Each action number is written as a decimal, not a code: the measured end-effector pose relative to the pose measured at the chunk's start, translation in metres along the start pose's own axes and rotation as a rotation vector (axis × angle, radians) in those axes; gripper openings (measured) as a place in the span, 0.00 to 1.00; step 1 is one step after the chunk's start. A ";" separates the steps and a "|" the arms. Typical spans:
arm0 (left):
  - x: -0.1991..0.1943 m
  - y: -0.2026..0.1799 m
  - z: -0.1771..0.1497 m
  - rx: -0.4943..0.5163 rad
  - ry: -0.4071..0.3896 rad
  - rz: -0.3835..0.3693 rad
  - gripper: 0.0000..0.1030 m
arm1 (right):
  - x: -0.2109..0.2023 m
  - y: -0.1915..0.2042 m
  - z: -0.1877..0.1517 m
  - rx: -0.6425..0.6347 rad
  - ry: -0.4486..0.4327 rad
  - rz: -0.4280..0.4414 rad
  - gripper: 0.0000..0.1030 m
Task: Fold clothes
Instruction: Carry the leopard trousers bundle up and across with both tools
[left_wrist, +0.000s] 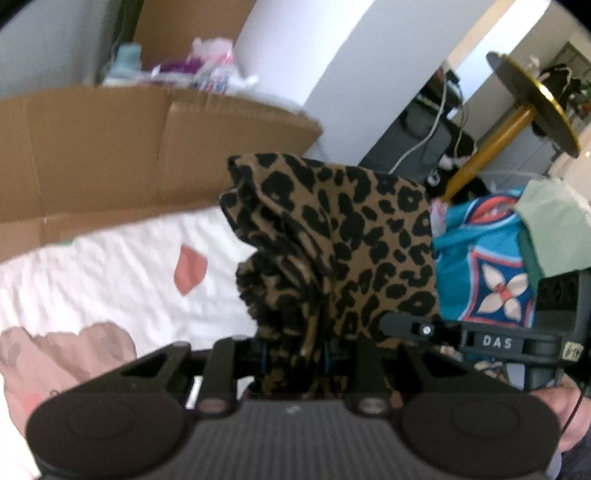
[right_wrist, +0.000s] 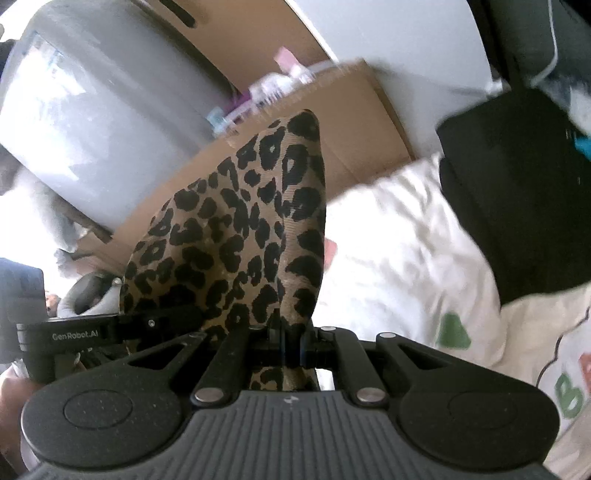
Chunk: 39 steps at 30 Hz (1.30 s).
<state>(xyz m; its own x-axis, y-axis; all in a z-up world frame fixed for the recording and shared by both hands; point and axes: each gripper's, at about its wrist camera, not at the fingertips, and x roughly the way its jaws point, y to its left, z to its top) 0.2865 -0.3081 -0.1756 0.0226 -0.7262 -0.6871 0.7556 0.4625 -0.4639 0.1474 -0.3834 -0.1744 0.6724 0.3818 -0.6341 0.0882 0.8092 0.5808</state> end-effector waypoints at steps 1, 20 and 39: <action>-0.007 -0.005 0.004 -0.002 -0.012 0.000 0.26 | -0.007 0.005 0.007 -0.012 -0.005 0.002 0.05; -0.189 -0.113 0.073 0.025 -0.204 0.071 0.26 | -0.153 0.133 0.119 -0.163 -0.102 0.027 0.05; -0.299 -0.226 0.103 -0.006 -0.316 0.029 0.26 | -0.317 0.238 0.200 -0.290 -0.227 -0.037 0.05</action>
<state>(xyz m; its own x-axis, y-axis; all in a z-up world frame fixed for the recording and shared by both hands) 0.1762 -0.2479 0.1925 0.2476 -0.8343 -0.4926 0.7478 0.4879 -0.4504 0.1021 -0.4010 0.2661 0.8214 0.2671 -0.5040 -0.0744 0.9262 0.3696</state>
